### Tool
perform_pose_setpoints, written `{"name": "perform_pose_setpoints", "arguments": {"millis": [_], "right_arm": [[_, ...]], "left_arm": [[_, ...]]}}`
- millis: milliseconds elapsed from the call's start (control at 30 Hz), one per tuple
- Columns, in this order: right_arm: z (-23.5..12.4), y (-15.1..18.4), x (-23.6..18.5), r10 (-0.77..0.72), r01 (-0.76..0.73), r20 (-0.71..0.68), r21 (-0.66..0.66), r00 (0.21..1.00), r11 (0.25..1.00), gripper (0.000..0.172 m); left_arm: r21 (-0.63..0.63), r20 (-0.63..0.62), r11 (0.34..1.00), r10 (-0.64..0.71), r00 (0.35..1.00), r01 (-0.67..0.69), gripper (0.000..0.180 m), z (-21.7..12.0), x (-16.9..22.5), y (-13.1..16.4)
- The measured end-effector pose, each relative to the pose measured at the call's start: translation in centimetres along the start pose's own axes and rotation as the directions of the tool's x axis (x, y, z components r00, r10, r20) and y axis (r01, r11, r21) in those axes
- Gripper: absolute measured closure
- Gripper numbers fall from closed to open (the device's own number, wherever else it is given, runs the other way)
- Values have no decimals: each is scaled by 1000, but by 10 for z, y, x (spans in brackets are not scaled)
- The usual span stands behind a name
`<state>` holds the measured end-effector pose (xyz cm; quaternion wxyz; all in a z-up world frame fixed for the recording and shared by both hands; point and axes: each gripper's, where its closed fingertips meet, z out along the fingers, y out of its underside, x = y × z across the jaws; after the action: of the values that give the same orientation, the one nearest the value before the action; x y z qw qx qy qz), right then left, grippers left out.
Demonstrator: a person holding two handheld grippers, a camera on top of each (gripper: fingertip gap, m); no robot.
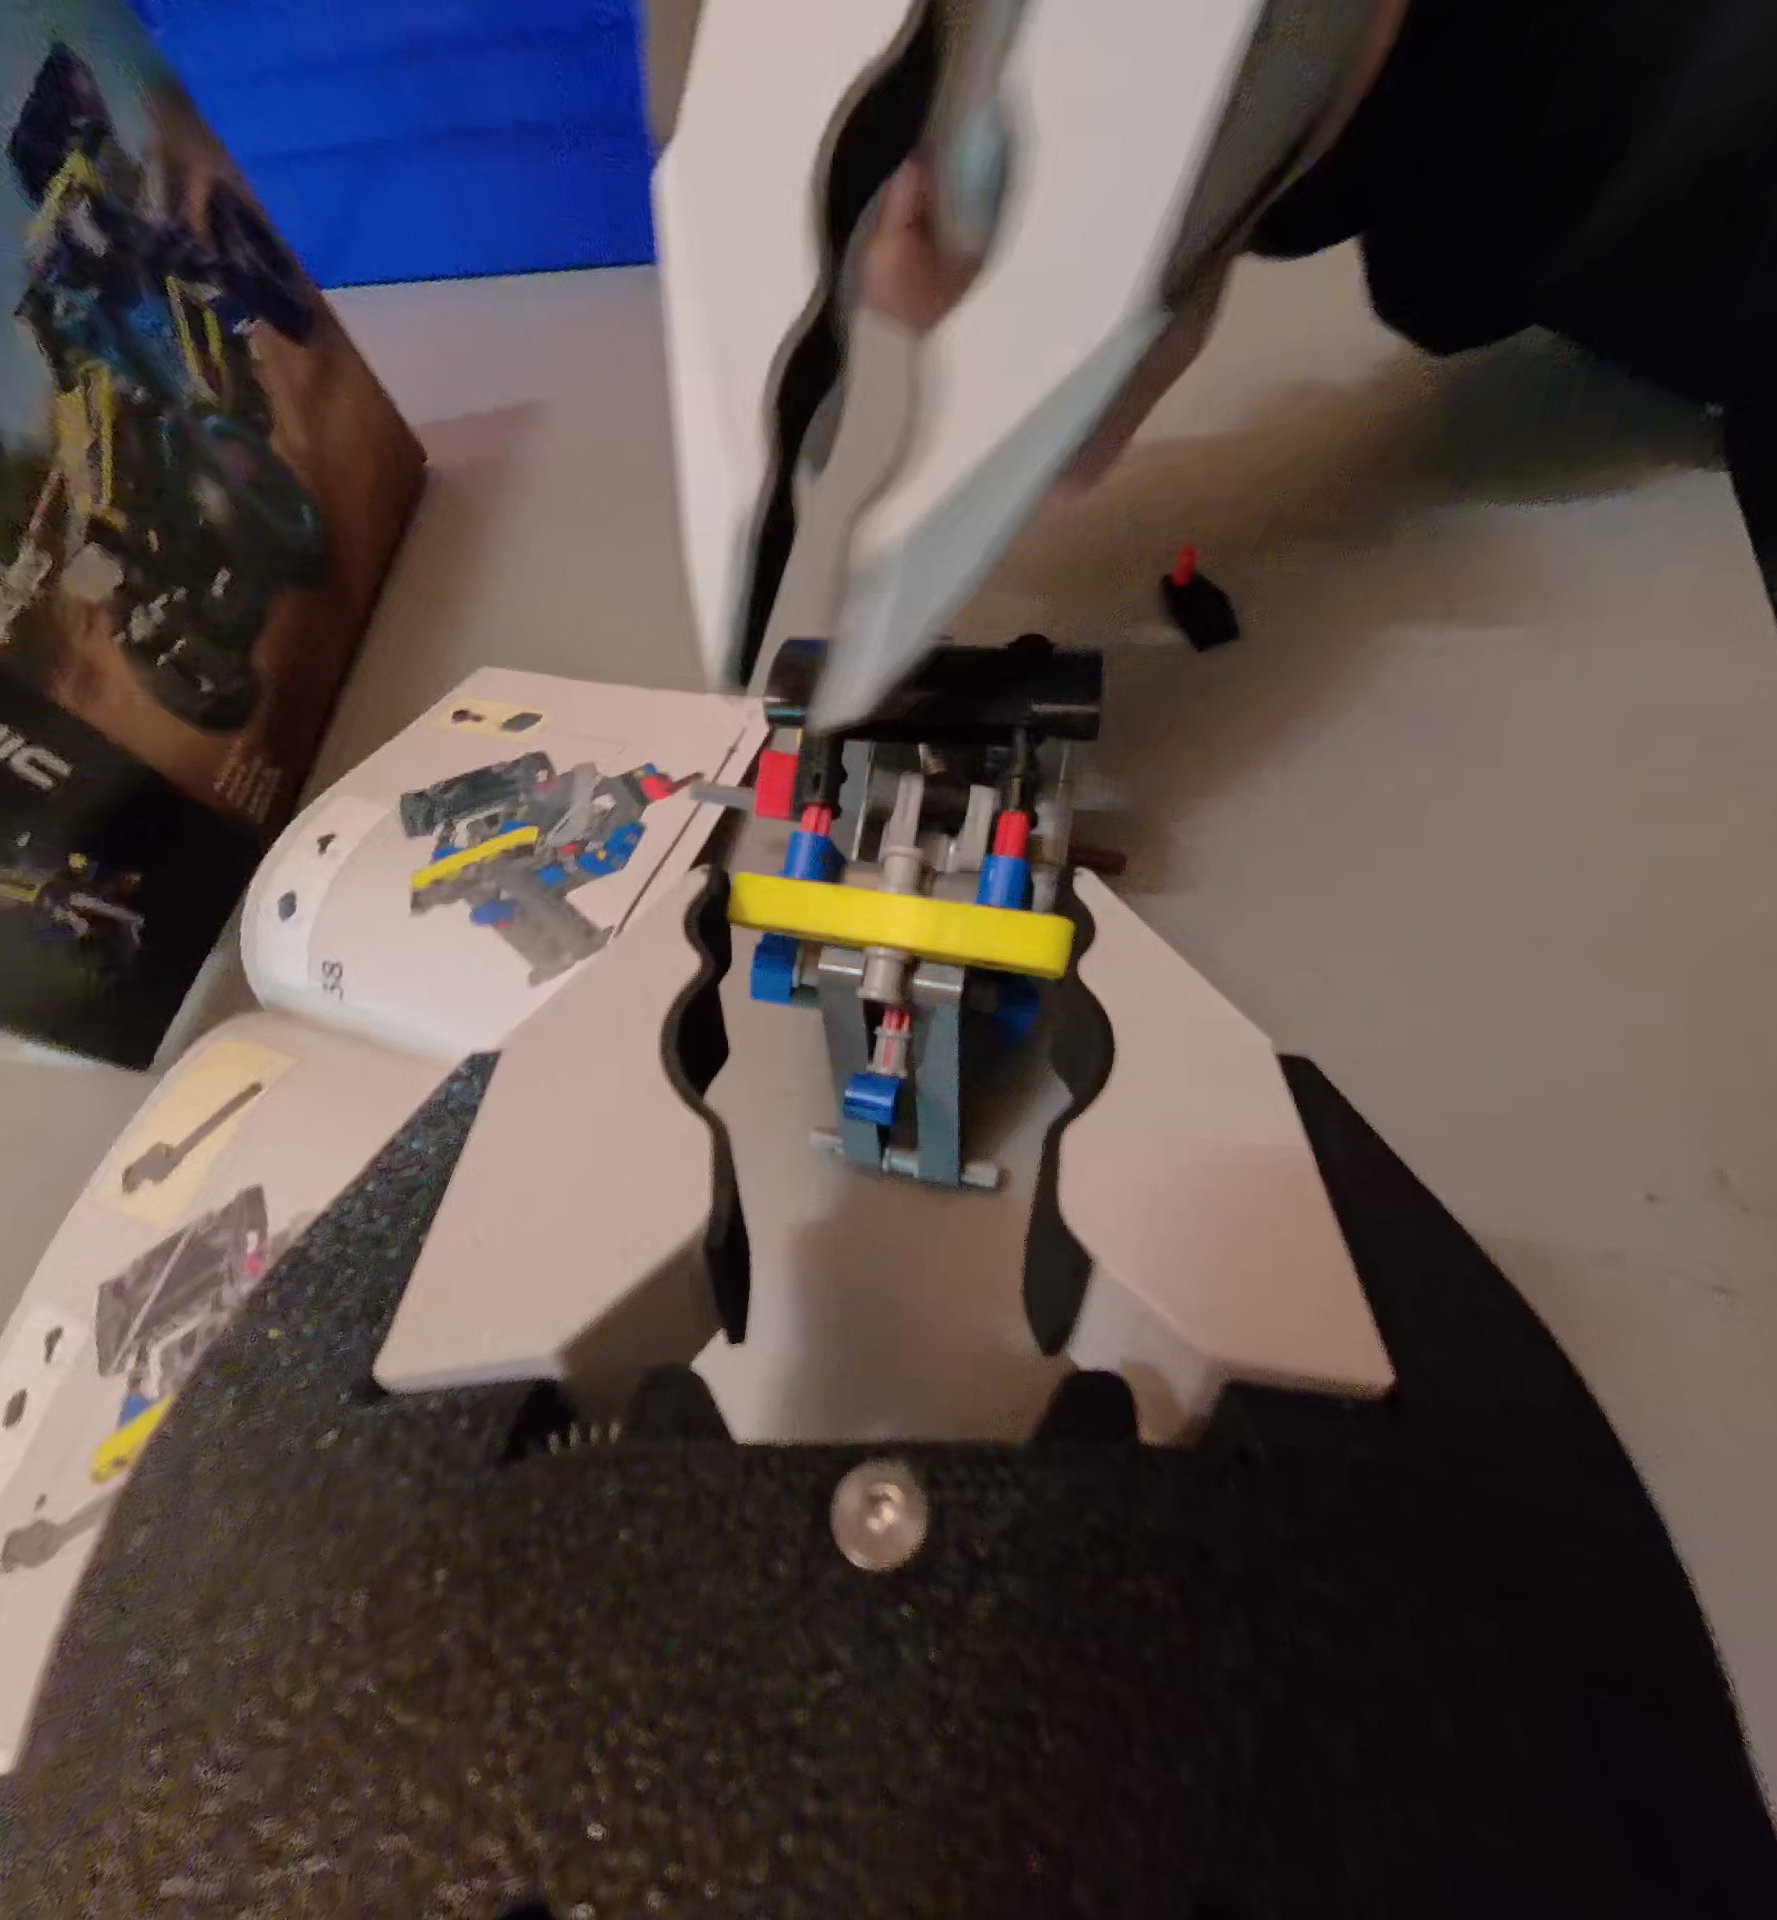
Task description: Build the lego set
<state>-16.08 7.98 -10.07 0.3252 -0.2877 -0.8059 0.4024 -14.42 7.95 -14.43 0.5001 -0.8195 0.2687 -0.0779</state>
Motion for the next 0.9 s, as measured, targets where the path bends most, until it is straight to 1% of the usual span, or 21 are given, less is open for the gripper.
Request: {"name": "perform_pose_setpoints", "arguments": {"millis": [33, 67, 100, 133, 200, 300, 333, 433, 533, 667, 767, 900], "right_arm": [[-10, -4, -7, 28, -29, 50, 13, 998, 999, 146], [-20, -8, -7, 37, -38, 32, 29, 999, 999, 142], [-28, -9, -8, 41, -42, 15, 42, 999, 998, 141], [-33, -9, -10, 75, -76, 17, 44, 997, 996, 135], [-30, -1, -17, 172, -174, 63, 20, 983, 985, 116], [-14, 25, -18, 189, -186, 51, -64, 981, 980, 96], [-8, 29, -17, 206, -202, 58, -68, 977, 977, 90], [1, 24, -24, 241, -237, 163, -47, 957, 970, 95], [4, 24, -30, 194, -183, 222, -68, 956, 981, 106], [4, 24, -34, 169, -157, 250, -67, 953, 985, 108], [4, 23, -34, 158, -148, 244, -58, 957, 987, 108], [8, 26, -35, 186, -171, 236, -83, 954, 982, 108]], "left_arm": [[12, -6, 1000, -25, 1000, 26, 121, -1, -2, 2], [21, -12, 999, -43, 999, 43, 120, -2, -3, 2], [30, -8, 998, -50, 999, 51, 120, -3, -4, 1], [43, -8, 998, -50, 999, 50, 120, -3, -5, -2], [57, -37, 997, -49, 998, 51, 120, -2, 0, -4], [45, -75, 998, -45, 996, 48, 119, 0, 6, -1], [48, -74, 998, -36, 997, 40, 119, 0, 7, -1], [47, -78, 999, -7, 997, 10, 117, -2, 7, 0], [69, -110, 998, 2, 994, 6, 116, -7, 7, 0], [84, -189, 996, -6, 982, 22, 116, -13, 9, 2], [53, -260, 998, -24, 965, 39, 122, -12, 13, 5], [42, -260, 999, -8, 966, 20, 122, -13, 12, 8]]}}
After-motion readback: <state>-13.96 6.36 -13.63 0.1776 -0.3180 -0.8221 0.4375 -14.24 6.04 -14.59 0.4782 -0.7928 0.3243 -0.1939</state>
